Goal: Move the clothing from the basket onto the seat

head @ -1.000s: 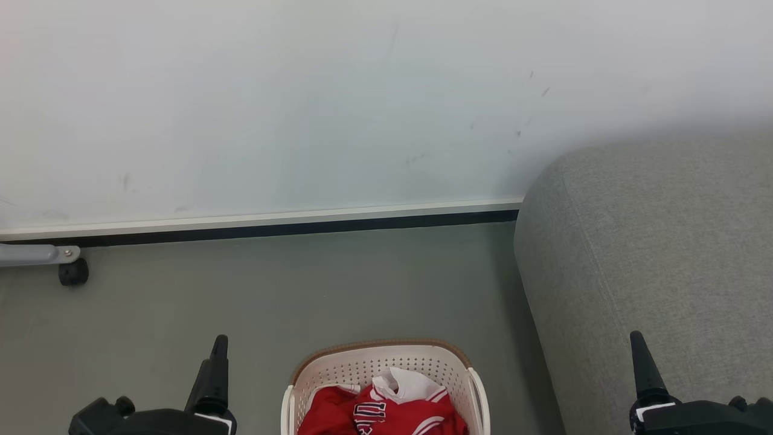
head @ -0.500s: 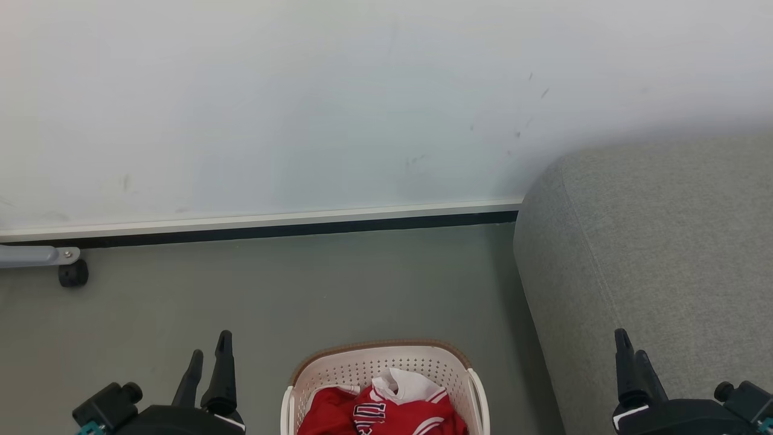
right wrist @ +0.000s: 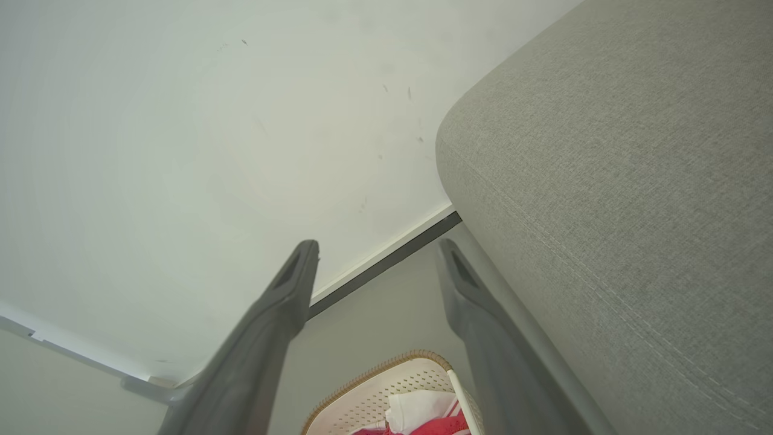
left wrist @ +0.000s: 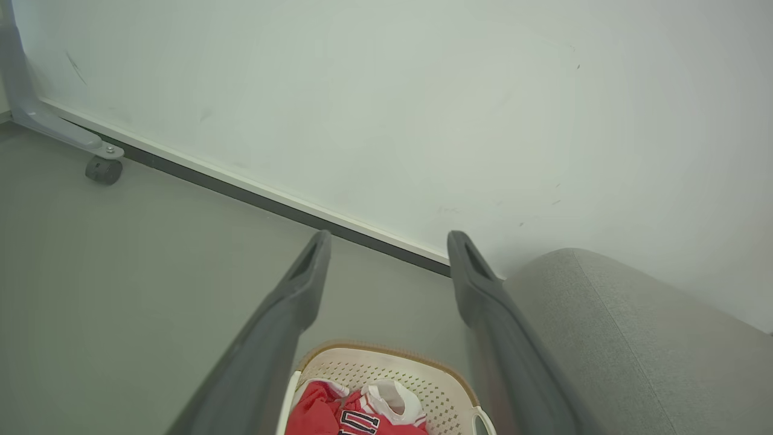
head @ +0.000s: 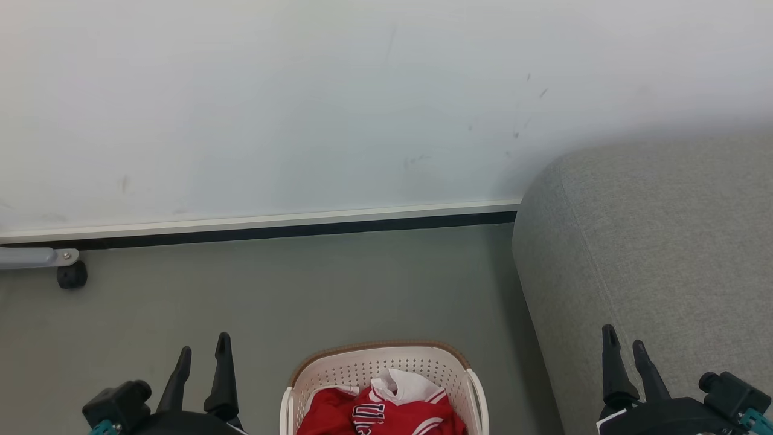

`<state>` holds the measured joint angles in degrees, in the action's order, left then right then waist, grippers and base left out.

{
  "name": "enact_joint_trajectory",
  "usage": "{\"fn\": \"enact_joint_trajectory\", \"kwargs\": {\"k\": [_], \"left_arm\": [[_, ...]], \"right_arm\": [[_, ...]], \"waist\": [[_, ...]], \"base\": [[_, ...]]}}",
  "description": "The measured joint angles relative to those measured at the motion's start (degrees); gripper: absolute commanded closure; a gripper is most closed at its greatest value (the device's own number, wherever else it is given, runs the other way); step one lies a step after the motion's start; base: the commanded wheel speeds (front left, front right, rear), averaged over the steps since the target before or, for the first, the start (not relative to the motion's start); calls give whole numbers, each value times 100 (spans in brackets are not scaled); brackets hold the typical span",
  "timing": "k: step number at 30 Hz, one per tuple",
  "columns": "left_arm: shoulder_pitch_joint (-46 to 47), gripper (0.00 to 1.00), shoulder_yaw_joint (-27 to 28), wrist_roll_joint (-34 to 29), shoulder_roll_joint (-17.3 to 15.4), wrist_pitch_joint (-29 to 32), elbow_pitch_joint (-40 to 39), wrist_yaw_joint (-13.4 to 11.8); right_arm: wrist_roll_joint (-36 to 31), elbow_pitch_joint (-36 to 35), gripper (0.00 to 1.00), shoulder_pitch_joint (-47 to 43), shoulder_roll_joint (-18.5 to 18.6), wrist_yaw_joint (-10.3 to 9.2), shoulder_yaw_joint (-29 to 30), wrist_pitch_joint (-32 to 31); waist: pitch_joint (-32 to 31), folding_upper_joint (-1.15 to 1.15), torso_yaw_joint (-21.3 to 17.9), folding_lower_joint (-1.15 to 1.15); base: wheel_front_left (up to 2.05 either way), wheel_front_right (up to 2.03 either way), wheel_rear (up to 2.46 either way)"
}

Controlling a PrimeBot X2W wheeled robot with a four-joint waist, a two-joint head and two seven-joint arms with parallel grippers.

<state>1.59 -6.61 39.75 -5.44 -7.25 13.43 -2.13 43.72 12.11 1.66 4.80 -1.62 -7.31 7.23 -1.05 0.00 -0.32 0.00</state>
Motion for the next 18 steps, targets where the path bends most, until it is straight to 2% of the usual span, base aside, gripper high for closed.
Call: {"fn": "enact_joint_trajectory", "kwargs": {"k": [18], "left_arm": [[-207, 0, -69, -1535, -30, -366, -8, -275]], "right_arm": [[-1407, -85, 0, -69, 96, -200, -323, 379]], "waist": [[-12, 0, -9, 0]], "base": [[0, 0, 0]]}}
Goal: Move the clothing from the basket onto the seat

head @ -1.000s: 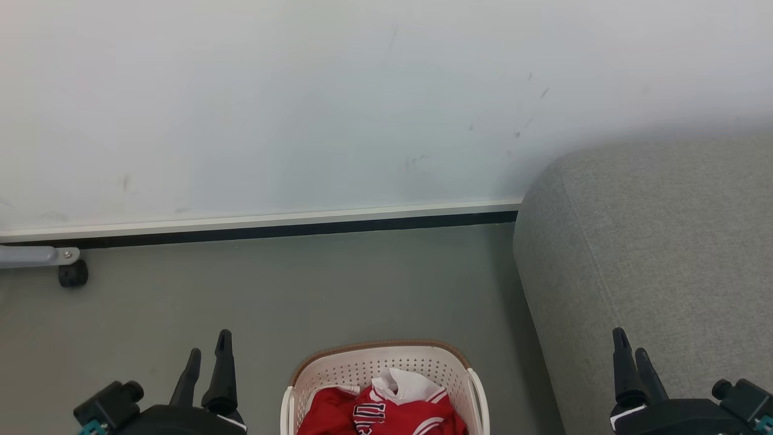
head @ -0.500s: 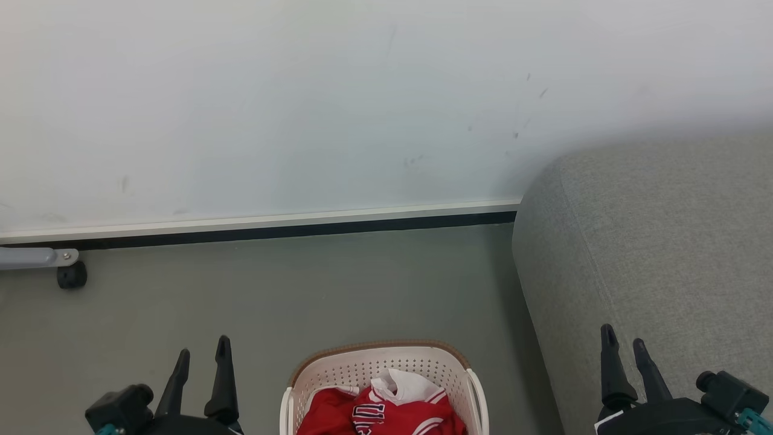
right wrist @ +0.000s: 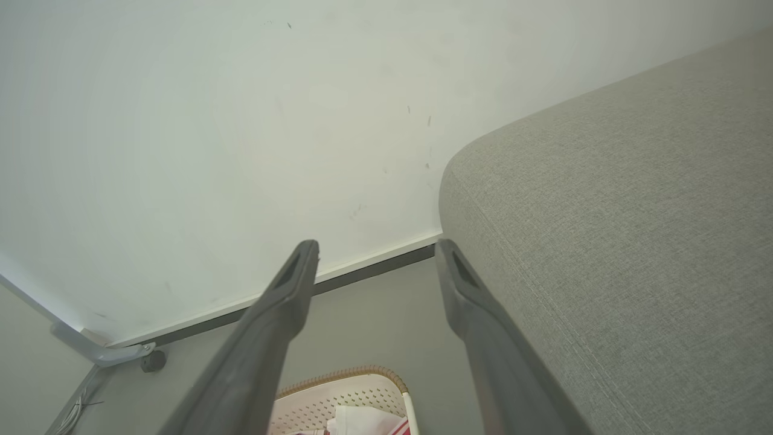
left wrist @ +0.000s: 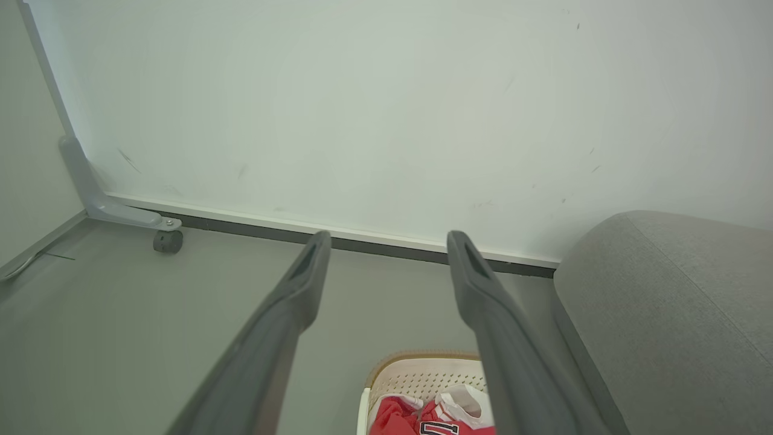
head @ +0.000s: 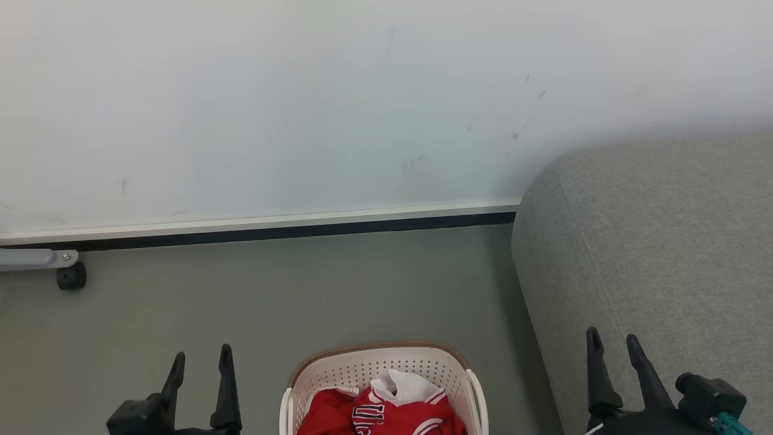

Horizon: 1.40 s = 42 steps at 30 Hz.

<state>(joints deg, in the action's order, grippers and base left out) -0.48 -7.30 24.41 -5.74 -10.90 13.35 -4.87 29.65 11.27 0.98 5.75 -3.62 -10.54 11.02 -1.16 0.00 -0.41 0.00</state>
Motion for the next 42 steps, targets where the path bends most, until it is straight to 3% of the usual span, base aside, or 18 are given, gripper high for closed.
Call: {"fn": "enact_joint_trajectory", "kwargs": {"k": [16, 42], "left_arm": [[-118, 0, -57, -1141, 8, -342, 43, -220], [-123, 0, 32, -1148, 57, -342, 182, -160]], "right_arm": [[-1225, -38, 0, -58, 44, -146, -253, 325], [-1284, -14, 0, -88, 23, -92, -157, 326]], "waist": [[-29, 0, -22, 0], [28, 0, -25, 0]], "base": [[0, 0, 0], [0, 0, 0]]}}
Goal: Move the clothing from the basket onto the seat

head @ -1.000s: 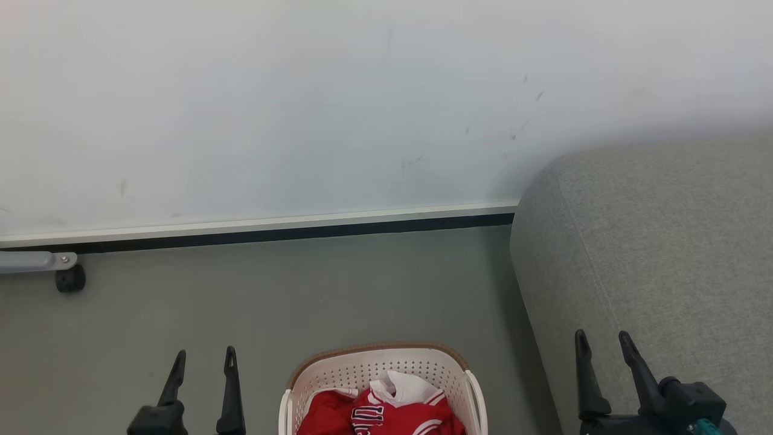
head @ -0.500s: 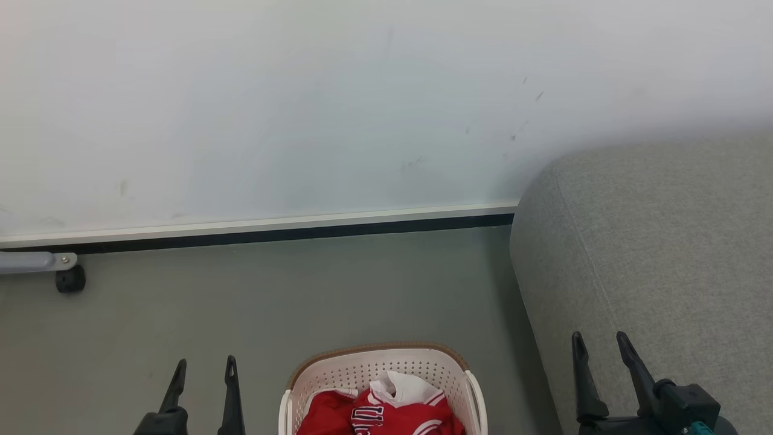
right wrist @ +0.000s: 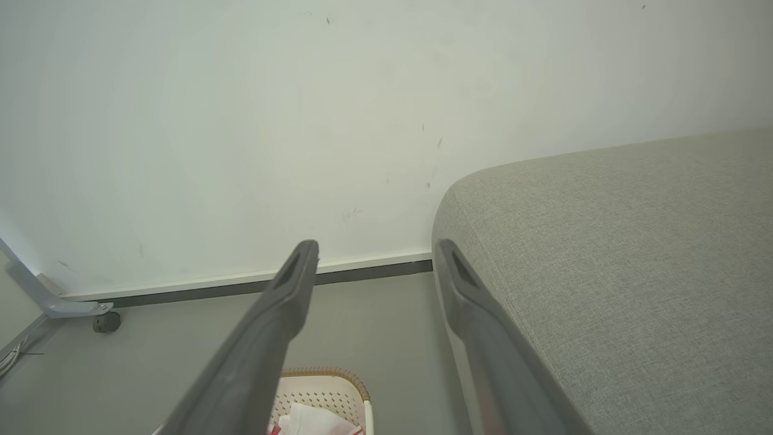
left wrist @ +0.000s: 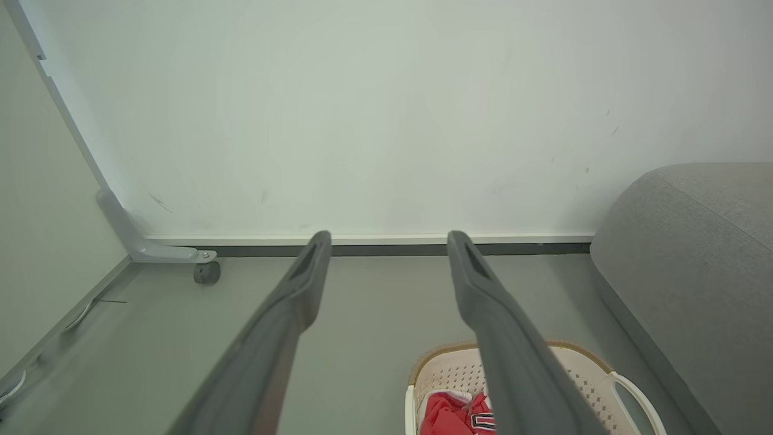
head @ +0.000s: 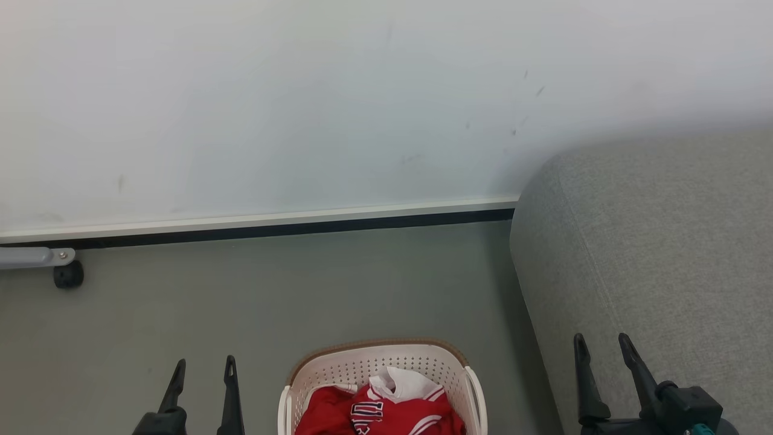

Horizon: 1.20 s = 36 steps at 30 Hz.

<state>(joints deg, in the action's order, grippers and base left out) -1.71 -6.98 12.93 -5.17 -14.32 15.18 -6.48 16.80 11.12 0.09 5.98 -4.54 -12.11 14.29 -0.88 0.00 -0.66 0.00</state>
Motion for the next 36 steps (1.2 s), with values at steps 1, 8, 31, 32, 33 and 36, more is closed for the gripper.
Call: {"fn": "enact_joint_trajectory", "kwargs": {"k": [1, 8, 31, 32, 33, 36], "left_arm": [[0, 0, -1, -2, 2, 0, -9, 2], [46, 0, -124, -135, 10, 0, -93, 103], [1360, 0, -821, -709, 27, 15, 842, 455], [1434, 0, -847, -723, 27, 45, 899, 468], [1508, 0, -871, -759, 26, 60, 961, 500], [1727, 0, -954, -846, 26, 113, 1158, 527]], "right_arm": [[-14, -4, 0, -14, -1, 0, 3, 0], [-42, -125, 0, -34, -16, 0, 75, 0], [-356, -1047, 0, 573, 14, 2, 290, 1], [-367, -1090, 0, 613, 13, 4, 283, 1], [-378, -1132, 0, 653, 11, 10, 274, 1], [-458, -1283, 0, 749, -3, 36, 231, 2]], "waist": [[22, 0, -1, 0], [252, 0, -23, 0], [1951, -1, -391, 2], [2031, -1, -424, 2], [2111, -1, -458, 2], [2354, -1, -569, 2]], "base": [[0, 0, 0], [0, 0, 0], [0, 0, 0], [0, 0, 0], [0, 0, 0], [0, 0, 0]]}}
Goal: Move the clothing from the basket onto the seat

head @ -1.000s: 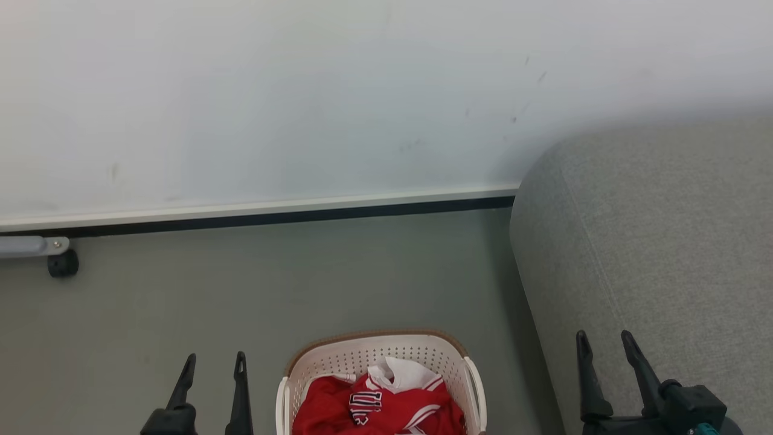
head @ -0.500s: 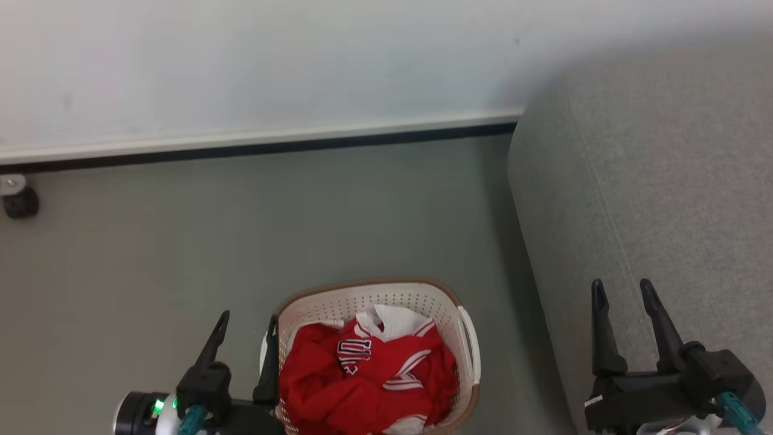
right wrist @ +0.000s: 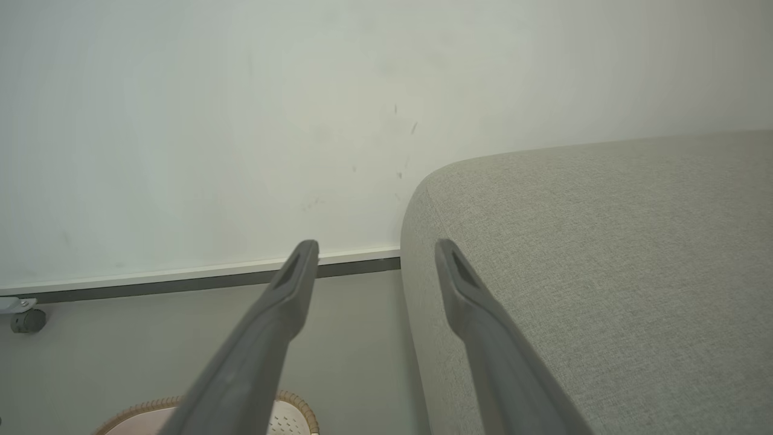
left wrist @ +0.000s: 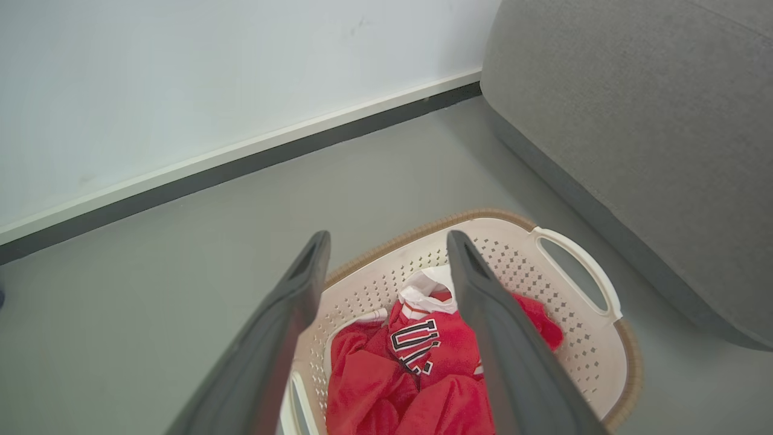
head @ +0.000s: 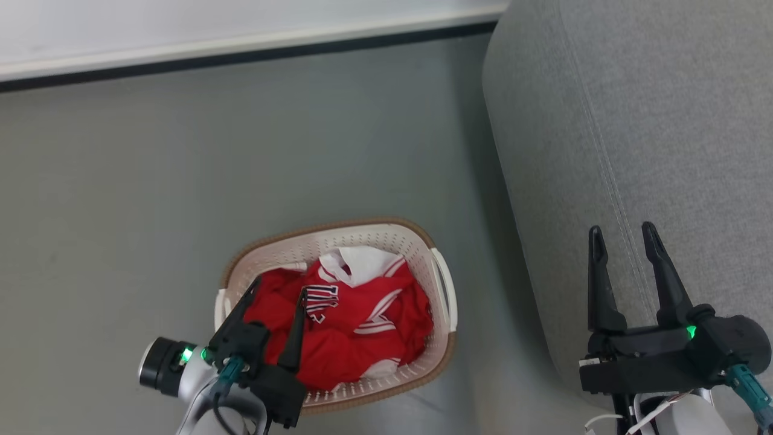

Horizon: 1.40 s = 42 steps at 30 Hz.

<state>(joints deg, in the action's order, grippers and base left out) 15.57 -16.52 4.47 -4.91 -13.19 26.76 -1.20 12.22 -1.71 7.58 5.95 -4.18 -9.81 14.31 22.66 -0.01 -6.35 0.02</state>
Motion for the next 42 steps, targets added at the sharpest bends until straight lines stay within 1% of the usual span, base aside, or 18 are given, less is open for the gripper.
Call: {"fn": "enact_joint_trajectory", "kwargs": {"k": [12, 21, 30, 33, 37, 42], "left_arm": [[1107, 0, -408, -519, -14, 410, 837, 170], [1773, 0, -547, -798, -76, 662, 1261, 179], [2508, 0, -527, -872, -160, 813, 1522, 177], [2861, 0, -501, -944, -211, 839, 1615, 172], [3105, 0, -489, -971, -229, 881, 1727, 167], [3255, 0, -476, -1015, -225, 881, 1983, 70]], "right_arm": [[-75, -534, 0, 413, -110, 65, -91, 41], [-75, -847, 0, 763, -162, 66, -40, 41], [-103, -1190, 0, 1206, -204, 66, -29, 41], [-143, -1363, 0, 1401, -209, 67, -41, 42], [-186, -1446, 0, 1556, -213, 75, -48, 42], [-225, -1468, 0, 1768, -220, 116, -90, 43]], "waist": [[1008, 0, -458, -1], [1794, -1, -722, -1], [2592, 0, -867, -1], [2945, 0, -901, -1], [3204, 0, -917, -1], [3574, 0, -926, -1]], "base": [[0, 0, 0], [0, 0, 0], [0, 0, 0], [0, 0, 0], [0, 0, 0], [0, 0, 0]]}}
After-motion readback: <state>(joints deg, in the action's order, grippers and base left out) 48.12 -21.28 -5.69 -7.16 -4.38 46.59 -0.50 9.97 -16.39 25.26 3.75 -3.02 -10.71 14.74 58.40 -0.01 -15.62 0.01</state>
